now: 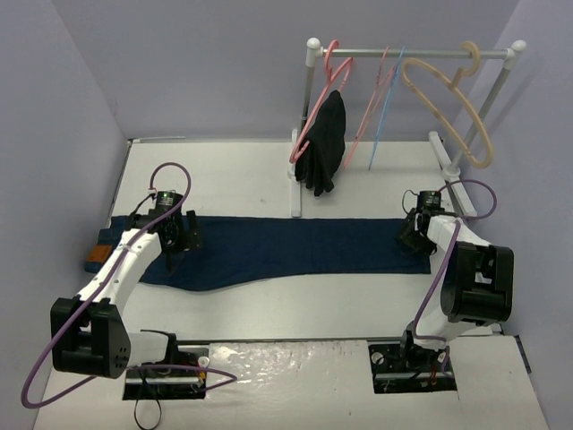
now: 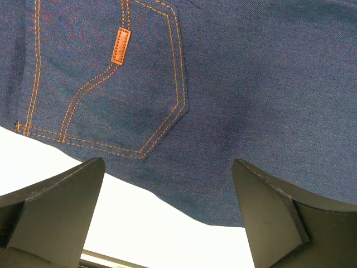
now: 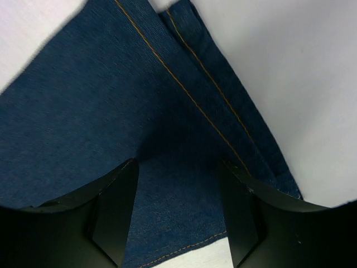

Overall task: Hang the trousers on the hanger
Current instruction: Fold the trousers at the center of the board.

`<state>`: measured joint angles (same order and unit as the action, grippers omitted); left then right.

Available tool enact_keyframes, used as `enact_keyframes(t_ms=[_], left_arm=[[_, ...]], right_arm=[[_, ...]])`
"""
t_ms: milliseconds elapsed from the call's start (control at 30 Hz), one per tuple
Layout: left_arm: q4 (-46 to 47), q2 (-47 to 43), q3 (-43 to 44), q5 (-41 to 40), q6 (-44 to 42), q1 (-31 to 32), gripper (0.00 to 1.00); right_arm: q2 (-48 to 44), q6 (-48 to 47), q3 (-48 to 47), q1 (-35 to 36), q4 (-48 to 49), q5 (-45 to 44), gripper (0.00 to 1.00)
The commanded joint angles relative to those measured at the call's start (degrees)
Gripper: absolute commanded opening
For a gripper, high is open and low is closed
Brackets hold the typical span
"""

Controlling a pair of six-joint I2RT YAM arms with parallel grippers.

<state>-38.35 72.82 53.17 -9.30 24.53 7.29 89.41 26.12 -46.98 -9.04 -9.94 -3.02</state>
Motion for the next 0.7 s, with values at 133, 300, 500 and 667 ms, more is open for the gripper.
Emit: enact_keyframes(t_ms=[133,300,500,667], left_arm=[[-0.1,-0.9,2.9,-1.0,-0.1,0.1,0.97],[-0.1,-1.5,2.8,-0.6,-0.1,0.1,0.97],[0.0,-2.4,2.7,-0.6,-0.1,0.1,0.97],[0.0,-2.4,2.7,-0.7,-0.1,0.1,0.97]], right_arm=[[-8.2,8.7,4.6,-0.9,1.3,-4.5,0.55],[-8.1,12.0,5.6,-1.1,1.3,-4.1,0.54],[-1.7,10.8,4.3,-1.4,4.0,-1.9,0.54],[3.8,7.6,-0.7,-2.2,7.8,-3.5,0.52]])
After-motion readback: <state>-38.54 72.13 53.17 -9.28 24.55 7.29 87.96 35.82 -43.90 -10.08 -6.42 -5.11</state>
